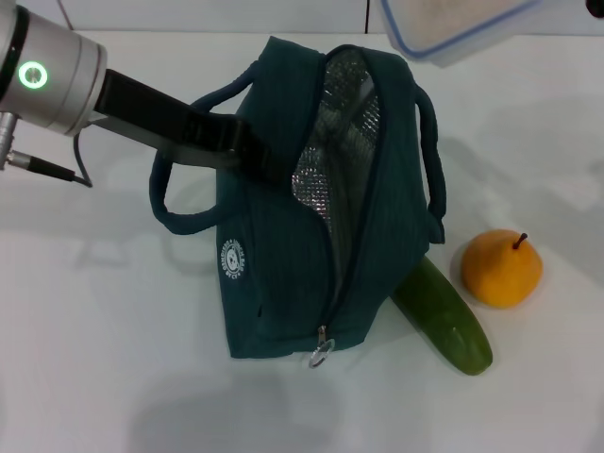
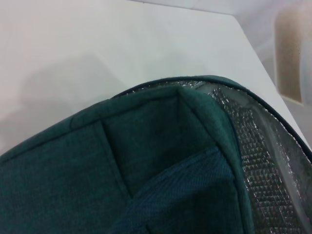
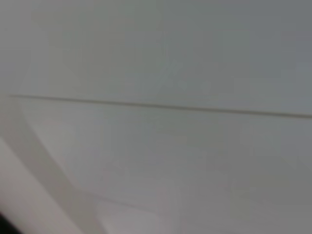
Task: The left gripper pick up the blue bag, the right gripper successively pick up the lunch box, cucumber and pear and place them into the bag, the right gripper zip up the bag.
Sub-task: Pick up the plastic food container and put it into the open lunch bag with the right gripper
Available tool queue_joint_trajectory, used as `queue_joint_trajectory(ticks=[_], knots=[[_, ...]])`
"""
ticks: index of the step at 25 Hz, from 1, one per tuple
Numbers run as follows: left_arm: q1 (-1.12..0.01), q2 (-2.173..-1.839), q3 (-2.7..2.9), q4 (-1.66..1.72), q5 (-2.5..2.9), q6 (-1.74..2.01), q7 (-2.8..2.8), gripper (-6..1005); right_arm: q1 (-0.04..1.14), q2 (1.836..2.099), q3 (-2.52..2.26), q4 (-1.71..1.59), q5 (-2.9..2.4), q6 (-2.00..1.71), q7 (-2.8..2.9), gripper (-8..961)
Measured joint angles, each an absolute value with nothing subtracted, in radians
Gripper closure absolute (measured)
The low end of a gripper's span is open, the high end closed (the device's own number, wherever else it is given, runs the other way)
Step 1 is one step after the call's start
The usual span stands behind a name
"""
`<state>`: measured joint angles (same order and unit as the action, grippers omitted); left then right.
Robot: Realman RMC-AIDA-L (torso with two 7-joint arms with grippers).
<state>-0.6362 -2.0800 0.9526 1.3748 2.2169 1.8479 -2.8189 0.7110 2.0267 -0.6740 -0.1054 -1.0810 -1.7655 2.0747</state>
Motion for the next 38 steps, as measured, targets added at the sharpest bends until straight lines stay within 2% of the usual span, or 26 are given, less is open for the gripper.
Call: queue_joint_trajectory(ticks=[10, 26, 38], knots=[[-0.666, -2.080, 0.952, 1.334, 2.217, 1.841, -2.791, 948, 0.814, 2.028, -0.738, -0.079, -1.095, -1.729, 2.059, 859], [-0.659, -2.074, 0.946, 1.331, 2.219, 1.786, -2.760, 948, 0.761, 2.027, -0.936, -0.093, -1.105, -1.570, 2.019, 825], [-0.660, -2.074, 0.946, 1.306, 2.215, 1.782, -2.740, 948, 0.799, 2.028, -1.049, -0.127, -1.106, -1.472, 2.011, 779]])
